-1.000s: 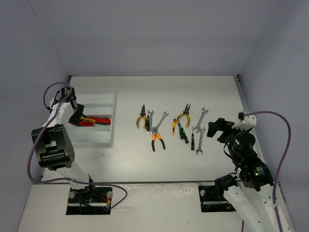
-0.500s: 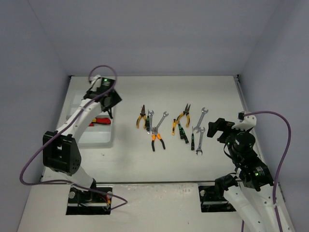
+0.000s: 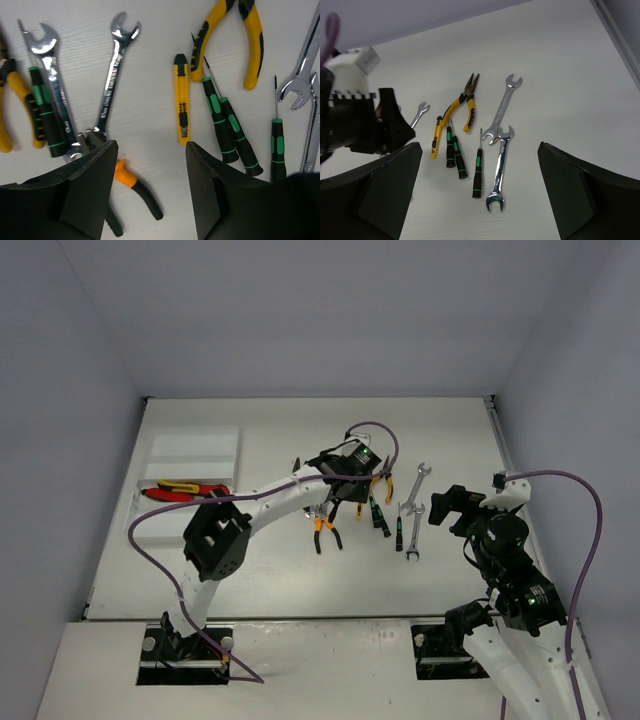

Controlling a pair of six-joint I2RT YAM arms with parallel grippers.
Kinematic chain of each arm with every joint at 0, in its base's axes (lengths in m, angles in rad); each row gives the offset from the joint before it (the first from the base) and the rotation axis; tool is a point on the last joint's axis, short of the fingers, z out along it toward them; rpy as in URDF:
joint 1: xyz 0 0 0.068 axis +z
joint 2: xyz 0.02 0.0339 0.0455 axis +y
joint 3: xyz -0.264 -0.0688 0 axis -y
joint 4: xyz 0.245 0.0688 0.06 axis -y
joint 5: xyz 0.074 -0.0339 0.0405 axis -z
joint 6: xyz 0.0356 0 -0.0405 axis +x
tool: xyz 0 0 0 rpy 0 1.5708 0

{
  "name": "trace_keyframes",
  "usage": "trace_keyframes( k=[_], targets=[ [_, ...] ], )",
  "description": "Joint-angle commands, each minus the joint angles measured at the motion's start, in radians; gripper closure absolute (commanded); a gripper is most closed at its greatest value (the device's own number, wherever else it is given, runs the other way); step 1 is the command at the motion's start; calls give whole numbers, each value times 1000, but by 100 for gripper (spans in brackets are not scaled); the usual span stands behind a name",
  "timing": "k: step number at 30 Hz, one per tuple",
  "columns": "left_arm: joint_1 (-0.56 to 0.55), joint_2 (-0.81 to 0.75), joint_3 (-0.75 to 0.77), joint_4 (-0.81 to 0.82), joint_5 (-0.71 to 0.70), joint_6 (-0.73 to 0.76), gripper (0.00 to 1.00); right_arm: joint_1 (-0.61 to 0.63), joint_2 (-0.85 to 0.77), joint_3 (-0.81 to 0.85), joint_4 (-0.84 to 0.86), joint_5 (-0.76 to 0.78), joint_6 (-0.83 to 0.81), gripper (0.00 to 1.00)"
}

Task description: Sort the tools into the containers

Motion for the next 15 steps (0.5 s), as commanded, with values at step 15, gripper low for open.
trace_keyframes(
  k=[15],
  targets=[
    [-39,274,279,-23,2,86,53,14,15,0,56,12,9,0]
  ],
)
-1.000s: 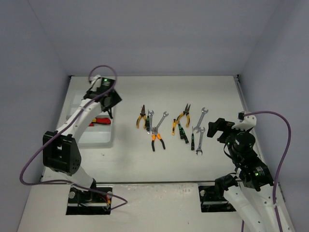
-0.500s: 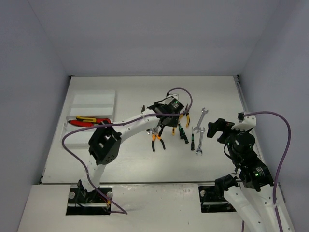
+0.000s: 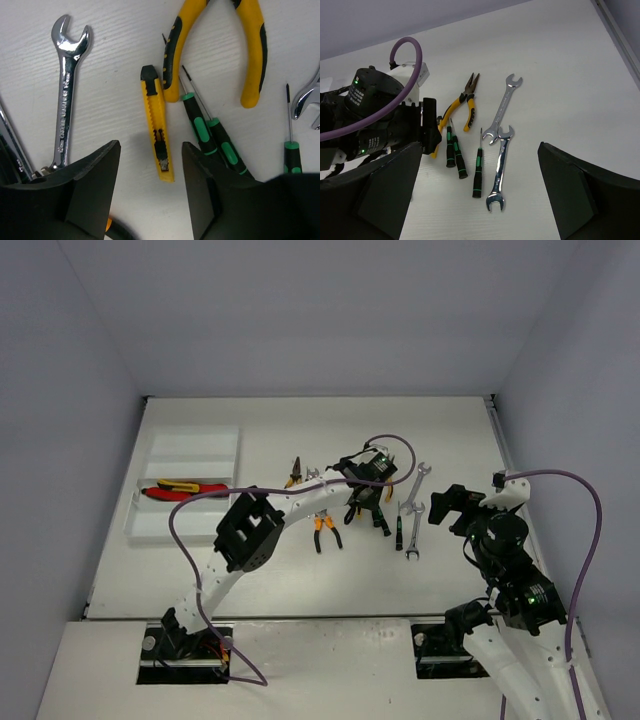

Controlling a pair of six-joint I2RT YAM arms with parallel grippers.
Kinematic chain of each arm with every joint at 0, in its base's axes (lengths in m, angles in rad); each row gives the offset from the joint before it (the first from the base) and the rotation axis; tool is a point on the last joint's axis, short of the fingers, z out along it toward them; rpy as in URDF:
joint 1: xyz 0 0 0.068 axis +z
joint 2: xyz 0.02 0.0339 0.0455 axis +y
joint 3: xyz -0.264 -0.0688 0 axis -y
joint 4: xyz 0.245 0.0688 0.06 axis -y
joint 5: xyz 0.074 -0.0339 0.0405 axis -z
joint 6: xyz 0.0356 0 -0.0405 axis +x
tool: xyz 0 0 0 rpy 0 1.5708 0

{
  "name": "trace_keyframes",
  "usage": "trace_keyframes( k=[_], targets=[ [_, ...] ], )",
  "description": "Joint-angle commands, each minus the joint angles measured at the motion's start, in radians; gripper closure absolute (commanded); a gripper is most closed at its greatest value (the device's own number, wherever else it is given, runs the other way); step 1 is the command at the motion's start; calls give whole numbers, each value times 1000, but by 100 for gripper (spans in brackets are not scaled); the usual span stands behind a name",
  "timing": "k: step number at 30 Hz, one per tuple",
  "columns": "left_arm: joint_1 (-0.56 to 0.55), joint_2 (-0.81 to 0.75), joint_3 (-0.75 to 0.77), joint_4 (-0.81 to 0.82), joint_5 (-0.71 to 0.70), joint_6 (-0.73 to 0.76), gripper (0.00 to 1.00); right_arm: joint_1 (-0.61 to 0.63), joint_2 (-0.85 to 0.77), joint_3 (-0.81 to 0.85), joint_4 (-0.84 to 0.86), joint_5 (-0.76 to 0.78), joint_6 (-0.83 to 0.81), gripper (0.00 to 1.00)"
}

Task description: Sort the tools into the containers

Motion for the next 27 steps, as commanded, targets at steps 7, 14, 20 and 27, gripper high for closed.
trace_keyframes(
  k=[7,14,20,27],
  targets=[
    [19,62,108,-15,-1,-7,61,13,15,1,56,12,10,0],
    [43,50,91,-15,14,-36,83,14,16,1,56,15,11,0],
    [44,-121,12,-16,-67,-51,94,14,15,1,56,17,11,0],
    [153,-423,-176,-21,-177,-186,95,15,6,3,56,18,11,0]
  ],
)
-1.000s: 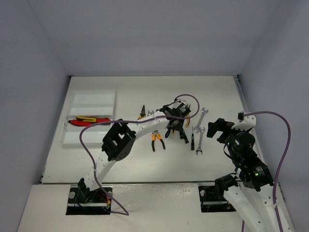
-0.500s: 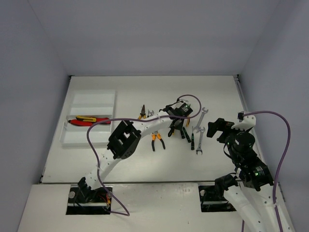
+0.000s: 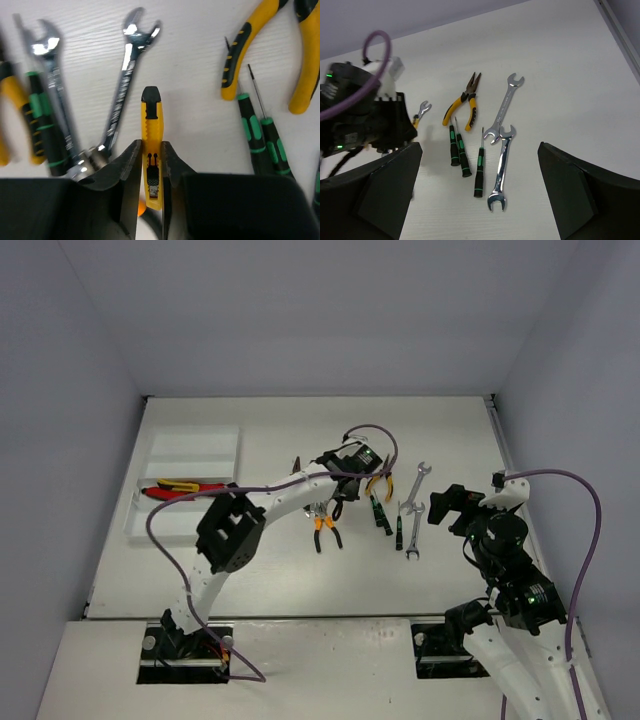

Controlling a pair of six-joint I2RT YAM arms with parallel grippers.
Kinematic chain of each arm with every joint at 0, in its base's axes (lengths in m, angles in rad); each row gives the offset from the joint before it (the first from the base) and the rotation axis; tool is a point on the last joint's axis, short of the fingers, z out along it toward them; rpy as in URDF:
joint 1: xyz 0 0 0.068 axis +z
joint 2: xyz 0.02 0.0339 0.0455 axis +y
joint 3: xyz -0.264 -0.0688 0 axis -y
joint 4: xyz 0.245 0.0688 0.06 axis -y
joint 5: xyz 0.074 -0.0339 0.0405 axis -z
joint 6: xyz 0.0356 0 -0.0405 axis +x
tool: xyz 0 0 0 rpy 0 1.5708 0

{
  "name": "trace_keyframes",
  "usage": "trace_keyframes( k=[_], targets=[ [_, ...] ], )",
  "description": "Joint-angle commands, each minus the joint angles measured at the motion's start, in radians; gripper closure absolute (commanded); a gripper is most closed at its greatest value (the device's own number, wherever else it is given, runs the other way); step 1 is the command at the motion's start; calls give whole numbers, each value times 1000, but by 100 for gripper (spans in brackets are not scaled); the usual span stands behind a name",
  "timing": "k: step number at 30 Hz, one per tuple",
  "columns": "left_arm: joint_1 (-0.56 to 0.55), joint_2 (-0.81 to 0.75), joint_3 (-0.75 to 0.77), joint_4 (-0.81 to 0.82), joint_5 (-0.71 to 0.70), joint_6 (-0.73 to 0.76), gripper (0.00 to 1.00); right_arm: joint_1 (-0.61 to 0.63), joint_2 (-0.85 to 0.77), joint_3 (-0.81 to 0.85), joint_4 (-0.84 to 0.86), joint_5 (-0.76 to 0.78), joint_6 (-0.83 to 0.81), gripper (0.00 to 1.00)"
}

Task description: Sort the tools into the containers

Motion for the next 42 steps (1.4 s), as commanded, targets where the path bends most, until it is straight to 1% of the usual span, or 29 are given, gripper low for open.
trace_keyframes(
  k=[1,2,4,5,6,7,8,10,12,15,19,22,28,33,36,42],
  targets=[
    [142,-333,-91,9,-100,-149,95,10,4,4,56,19,5,0],
    [180,-388,-148,9,-93,-174,95,11,1,4,56,19,5,0],
    [271,-449,-213,9,-77,-231,95,13,0,4,56,19,5,0],
    [295,-491,-257,9,-76,-258,95,14,-2,4,56,19,6,0],
    [362,-521,-291,11,-72,-279,95,14,-2,4,56,19,6,0],
    [397,-567,-339,11,-69,-314,95,14,-4,4,56,19,5,0],
    [458,-613,-373,13,-70,-338,95,15,-4,4,56,19,6,0],
    [545,-659,-428,14,-71,-385,95,14,-4,4,56,20,8,0],
    [616,-684,-472,15,-64,-434,94,17,-6,4,56,19,8,0],
    [685,-699,-519,22,-76,-509,94,18,-6,4,56,17,8,0],
    [770,-681,-550,46,-84,-586,93,21,-10,4,56,20,5,0],
    [814,-651,-568,58,-64,-626,93,24,-13,4,56,24,5,0],
    [850,-585,-602,72,-34,-688,90,26,-9,4,56,26,5,0],
    [853,-555,-633,80,-18,-731,87,25,0,4,56,25,6,0],
    [853,-560,-684,83,-5,-792,85,26,1,3,56,25,5,0],
    [853,-569,-709,90,-3,-803,75,26,6,2,56,24,6,0]
  ],
)
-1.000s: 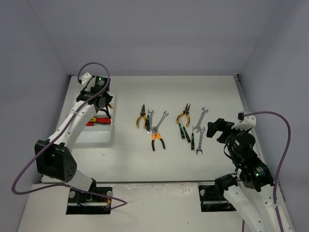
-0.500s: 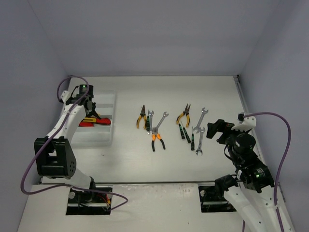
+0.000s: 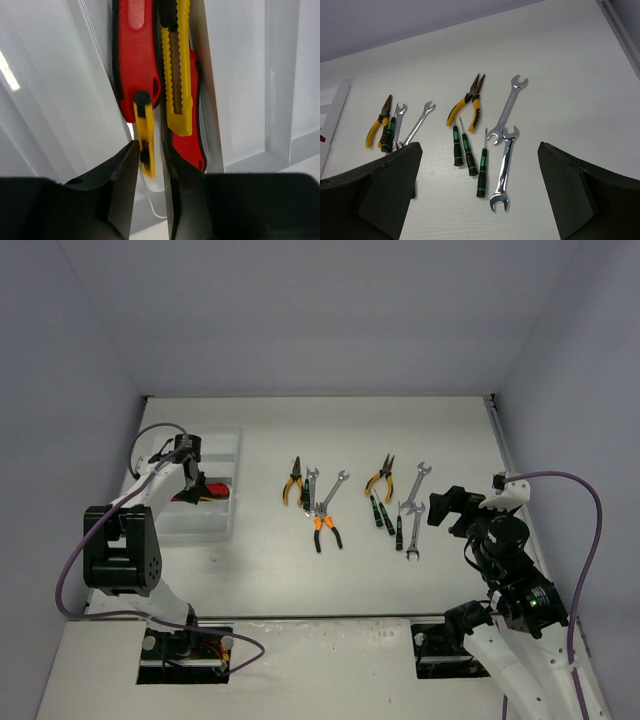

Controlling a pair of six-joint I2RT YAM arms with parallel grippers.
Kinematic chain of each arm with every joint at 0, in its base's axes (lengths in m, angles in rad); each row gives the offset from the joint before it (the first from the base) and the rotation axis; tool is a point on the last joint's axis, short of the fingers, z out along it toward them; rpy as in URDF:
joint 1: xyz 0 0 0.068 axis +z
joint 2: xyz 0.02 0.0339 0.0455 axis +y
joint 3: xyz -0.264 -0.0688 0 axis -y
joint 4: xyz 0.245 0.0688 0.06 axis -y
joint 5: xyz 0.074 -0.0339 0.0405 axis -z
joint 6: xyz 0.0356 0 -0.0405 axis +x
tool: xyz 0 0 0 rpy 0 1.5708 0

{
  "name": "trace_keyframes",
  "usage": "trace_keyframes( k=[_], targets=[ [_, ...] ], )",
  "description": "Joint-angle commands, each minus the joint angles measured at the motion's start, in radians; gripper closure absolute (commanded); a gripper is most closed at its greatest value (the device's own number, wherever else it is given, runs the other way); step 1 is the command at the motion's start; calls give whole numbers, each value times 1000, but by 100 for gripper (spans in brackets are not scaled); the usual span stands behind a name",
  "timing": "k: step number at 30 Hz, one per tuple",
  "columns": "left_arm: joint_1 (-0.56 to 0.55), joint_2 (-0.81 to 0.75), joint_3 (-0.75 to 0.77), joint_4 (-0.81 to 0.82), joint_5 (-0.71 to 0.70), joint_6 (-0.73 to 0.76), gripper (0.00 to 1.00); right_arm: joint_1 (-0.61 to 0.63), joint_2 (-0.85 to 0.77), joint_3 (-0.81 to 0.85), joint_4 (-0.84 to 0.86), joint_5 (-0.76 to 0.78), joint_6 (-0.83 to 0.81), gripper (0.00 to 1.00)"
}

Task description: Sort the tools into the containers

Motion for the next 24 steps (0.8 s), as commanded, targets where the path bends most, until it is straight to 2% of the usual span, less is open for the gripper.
trace_keyframes(
  k=[1,6,10,13,16,17,19,22,24],
  targets=[
    [8,-39,15,30,-3,-39,74,7,22,2,56,20,5,0],
    [7,-63,23,30,11,-18,59,7,20,4,56,20,4,0],
    [-8,-109,51,31,22,68,55,7,15,4,56,23,4,0],
    [-64,-155,88,28,23,231,55,7,16,4,56,23,5,0],
    [-222,-170,131,31,14,389,56,7,18,4,55,25,5,0],
    [-231,-168,140,31,11,432,56,7,18,4,55,25,5,0],
    [-353,-152,156,29,6,536,56,7,17,4,56,23,3,0],
    [-509,-119,165,18,28,606,56,7,11,4,56,28,4,0],
    [-570,-88,172,14,56,613,56,7,9,4,56,31,5,0]
  ],
)
